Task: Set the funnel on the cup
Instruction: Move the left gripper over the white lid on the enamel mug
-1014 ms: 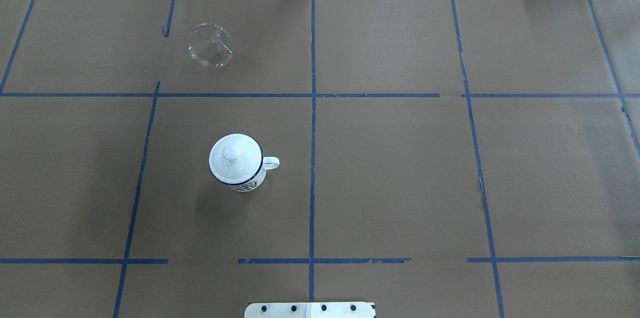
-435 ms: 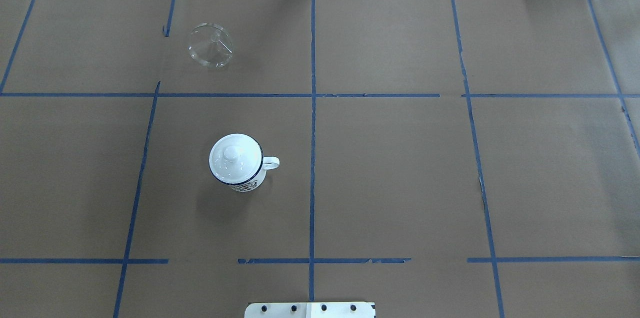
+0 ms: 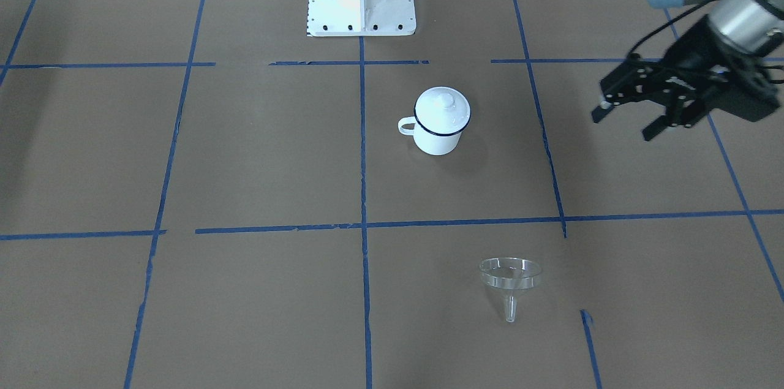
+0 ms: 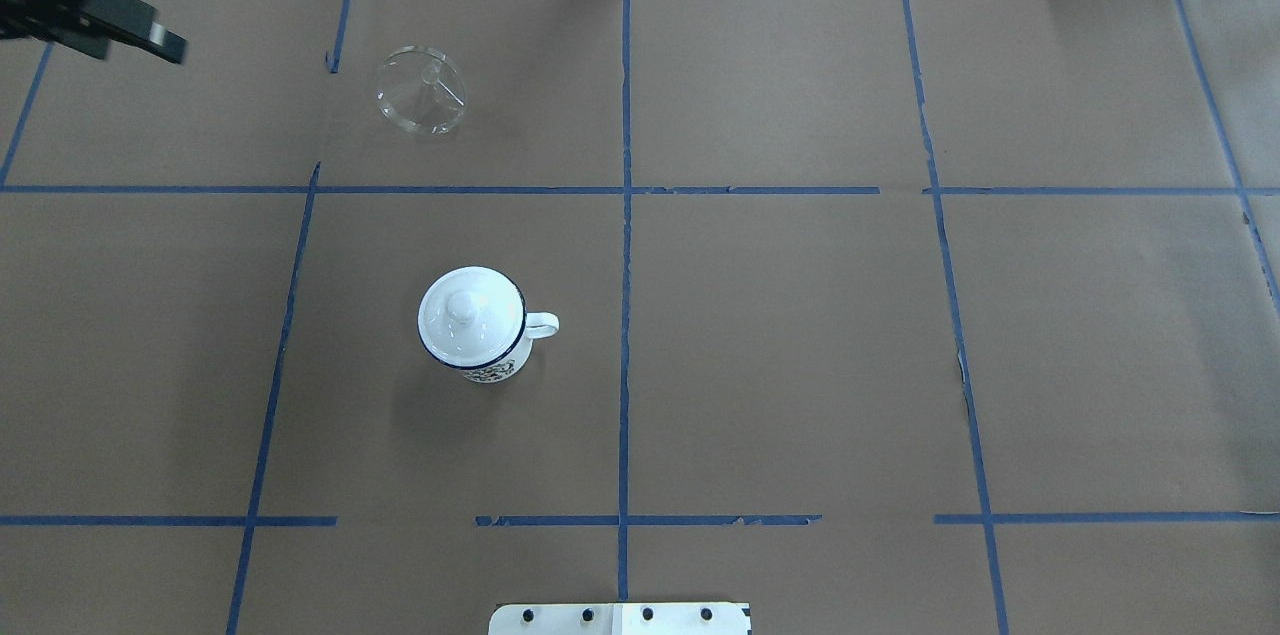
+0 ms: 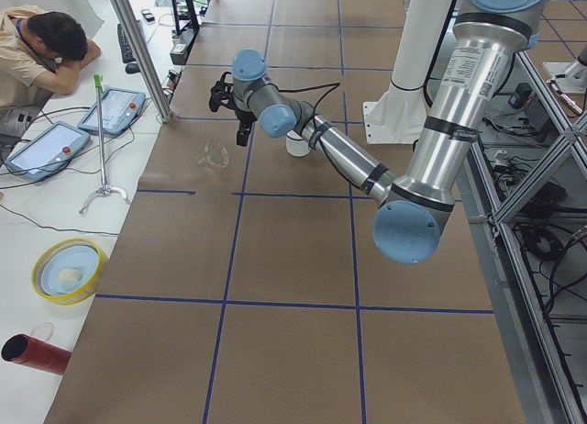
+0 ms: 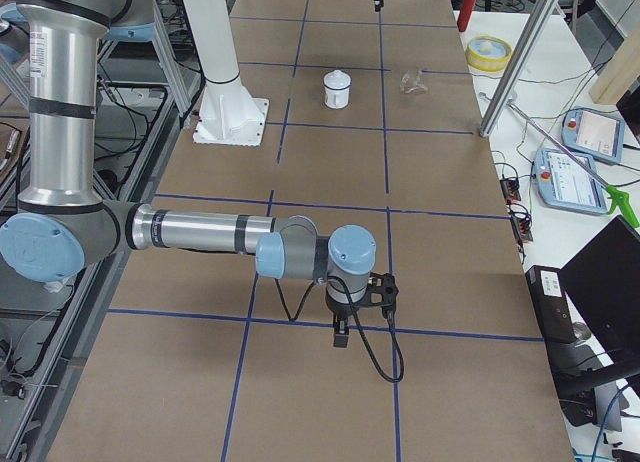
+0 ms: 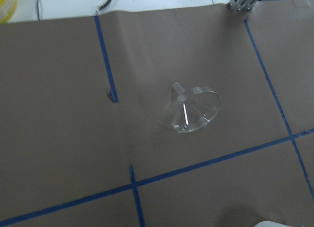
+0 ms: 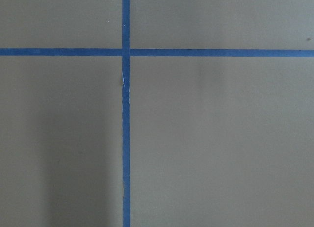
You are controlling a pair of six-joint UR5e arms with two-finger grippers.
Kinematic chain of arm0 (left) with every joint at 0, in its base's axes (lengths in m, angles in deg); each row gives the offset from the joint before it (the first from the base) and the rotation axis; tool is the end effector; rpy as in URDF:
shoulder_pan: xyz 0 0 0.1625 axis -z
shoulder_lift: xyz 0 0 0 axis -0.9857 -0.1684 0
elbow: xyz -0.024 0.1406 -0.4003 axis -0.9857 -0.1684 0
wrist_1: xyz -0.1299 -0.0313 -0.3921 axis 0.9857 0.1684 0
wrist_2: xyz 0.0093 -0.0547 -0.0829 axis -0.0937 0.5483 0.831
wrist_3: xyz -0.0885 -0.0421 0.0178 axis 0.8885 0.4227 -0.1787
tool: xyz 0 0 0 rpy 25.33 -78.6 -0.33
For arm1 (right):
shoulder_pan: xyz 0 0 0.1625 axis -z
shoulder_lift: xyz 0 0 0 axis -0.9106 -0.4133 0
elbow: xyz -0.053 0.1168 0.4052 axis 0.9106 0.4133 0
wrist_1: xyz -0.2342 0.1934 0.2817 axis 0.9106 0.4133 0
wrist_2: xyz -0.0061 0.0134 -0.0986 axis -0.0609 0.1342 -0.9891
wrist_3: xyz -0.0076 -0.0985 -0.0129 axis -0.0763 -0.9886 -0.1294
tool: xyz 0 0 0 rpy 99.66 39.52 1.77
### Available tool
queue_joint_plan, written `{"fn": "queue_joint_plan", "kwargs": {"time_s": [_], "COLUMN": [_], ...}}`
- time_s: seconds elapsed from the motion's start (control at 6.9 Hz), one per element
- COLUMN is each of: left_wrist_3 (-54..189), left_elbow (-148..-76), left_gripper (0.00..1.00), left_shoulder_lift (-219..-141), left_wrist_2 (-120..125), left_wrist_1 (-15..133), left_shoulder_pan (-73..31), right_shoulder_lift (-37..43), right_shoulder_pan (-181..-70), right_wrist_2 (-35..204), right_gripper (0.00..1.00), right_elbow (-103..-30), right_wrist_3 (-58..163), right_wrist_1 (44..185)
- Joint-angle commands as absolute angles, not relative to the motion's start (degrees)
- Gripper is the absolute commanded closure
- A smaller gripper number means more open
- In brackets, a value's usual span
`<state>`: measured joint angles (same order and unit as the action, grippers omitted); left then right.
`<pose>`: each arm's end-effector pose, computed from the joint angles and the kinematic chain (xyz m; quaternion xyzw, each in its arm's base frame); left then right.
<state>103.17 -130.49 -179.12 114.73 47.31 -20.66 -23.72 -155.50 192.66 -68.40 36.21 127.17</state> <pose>0.2281 -0.5177 0.2855 0.1015 0.5215 0.0179 0.8470 0.0670 -0.4451 0.6701 -0.0093 -0.3519 0.0052 0.9360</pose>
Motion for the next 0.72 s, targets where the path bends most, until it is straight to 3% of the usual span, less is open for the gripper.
{"fn": "queue_joint_plan", "kwargs": {"time_s": [0.0, 0.14, 0.58], "left_wrist_3": [120.13, 124.81, 132.24], "left_elbow": [-131.4, -131.32, -129.39], "left_gripper": [0.0, 0.0, 0.0], "left_shoulder_lift": [-188.62, -194.43, -195.72], "left_wrist_2": [107.07, 98.68, 89.9], "left_wrist_1": [35.31, 26.77, 24.66], "left_shoulder_pan": [-34.28, -40.17, -48.56], "right_shoulder_lift": [-23.72, -23.72, -23.72], "right_shoulder_pan": [-155.5, -155.5, -155.5], "right_wrist_2": [192.66, 192.66, 192.66], "right_gripper": [0.0, 0.0, 0.0], "right_elbow": [-68.4, -68.4, -68.4], "right_wrist_3": [36.2, 36.2, 36.2], "right_wrist_1": [127.17, 127.17, 127.17]}}
